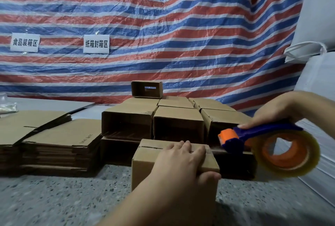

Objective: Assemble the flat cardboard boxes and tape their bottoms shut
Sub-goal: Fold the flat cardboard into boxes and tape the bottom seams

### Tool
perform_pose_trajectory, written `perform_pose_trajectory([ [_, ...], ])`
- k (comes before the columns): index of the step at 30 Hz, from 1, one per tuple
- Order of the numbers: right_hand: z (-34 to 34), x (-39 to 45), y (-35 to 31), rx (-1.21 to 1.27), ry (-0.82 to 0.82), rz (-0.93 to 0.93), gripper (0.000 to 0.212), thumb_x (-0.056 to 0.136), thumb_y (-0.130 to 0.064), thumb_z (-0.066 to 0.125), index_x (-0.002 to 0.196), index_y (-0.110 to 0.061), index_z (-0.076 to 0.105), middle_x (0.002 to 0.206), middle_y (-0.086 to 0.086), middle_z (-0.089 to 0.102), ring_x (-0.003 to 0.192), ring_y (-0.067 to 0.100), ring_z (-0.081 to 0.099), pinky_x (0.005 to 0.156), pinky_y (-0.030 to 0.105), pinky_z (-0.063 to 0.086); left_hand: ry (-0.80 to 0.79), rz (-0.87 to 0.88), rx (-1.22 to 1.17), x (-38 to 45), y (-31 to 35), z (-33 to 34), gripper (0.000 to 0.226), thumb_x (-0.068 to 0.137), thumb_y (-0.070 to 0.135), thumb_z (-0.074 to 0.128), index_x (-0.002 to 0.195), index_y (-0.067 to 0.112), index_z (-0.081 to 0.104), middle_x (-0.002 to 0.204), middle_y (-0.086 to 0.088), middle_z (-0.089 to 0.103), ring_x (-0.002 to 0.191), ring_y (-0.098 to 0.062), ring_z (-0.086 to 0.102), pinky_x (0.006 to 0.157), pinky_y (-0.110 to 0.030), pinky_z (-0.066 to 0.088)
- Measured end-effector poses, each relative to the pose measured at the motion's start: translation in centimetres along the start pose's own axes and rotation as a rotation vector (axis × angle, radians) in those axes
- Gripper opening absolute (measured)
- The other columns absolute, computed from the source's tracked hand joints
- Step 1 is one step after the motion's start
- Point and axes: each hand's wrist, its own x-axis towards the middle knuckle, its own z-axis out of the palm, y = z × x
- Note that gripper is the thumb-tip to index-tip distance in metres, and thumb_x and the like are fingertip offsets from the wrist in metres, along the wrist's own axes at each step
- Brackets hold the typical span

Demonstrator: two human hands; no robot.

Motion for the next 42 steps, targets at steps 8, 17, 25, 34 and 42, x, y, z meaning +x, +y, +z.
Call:
perform_pose_trajectory([
  [8,5.1,0.7,-3.9,-0.615,0.264,0.034,0.075,0.067,-0.089,0.059,0.101,-0.023,0.069,0.091,-0.004,0.07,0.081,0.015,0.069,0.071,0.029,0.054,0.025,-0.009,0.028,0.1,0.1,0.2,0.087,0.081,0.084,0.011,0.151,0.035,0.023,0.157,-0.006,0.033,0.145,-0.024,0.028,0.118,-0.04,0.021],
  [17,12.0,3.3,-0.9,-0.7,0.591,-0.081,0.065,0.082,-0.082,0.048,0.077,-0.019,0.06,0.068,-0.006,0.056,0.065,0.012,0.057,0.065,0.029,0.053,0.0,-0.014,0.027,0.2,0.2,0.1,0.086,0.081,0.084,0.013,0.152,0.035,0.021,0.16,-0.004,0.028,0.147,-0.023,0.023,0.119,-0.039,0.016],
  [25,20.4,7.6,1.7,-0.246,0.727,-0.09,0.058,0.085,-0.082,0.041,0.103,-0.03,0.06,0.095,-0.01,0.063,0.084,0.004,0.059,0.071,0.021,0.047,0.056,0.002,-0.002,0.3,-0.3,1.0,0.09,0.076,0.088,0.004,0.149,0.037,0.021,0.158,-0.004,0.032,0.146,-0.024,0.026,0.115,-0.039,0.015],
  [34,18.8,7.1,0.8,0.219,0.881,-0.241,0.048,0.097,-0.066,0.03,0.09,-0.028,0.059,0.084,-0.006,0.063,0.08,0.007,0.061,0.082,0.036,0.051,0.086,0.002,-0.01,0.3,-0.2,1.0,0.098,0.072,0.089,-0.001,0.15,0.036,0.02,0.158,-0.003,0.031,0.146,-0.024,0.026,0.116,-0.039,0.014],
  [42,18.5,6.1,-3.3,1.192,0.429,-0.565,0.056,0.092,-0.057,0.043,0.122,-0.013,0.063,0.123,0.012,0.065,0.119,0.026,0.06,0.11,0.05,0.044,0.111,-0.006,0.034,0.0,0.1,0.6,0.094,0.076,0.088,0.002,0.149,0.035,0.026,0.155,-0.003,0.038,0.143,-0.023,0.032,0.117,-0.039,0.023],
])
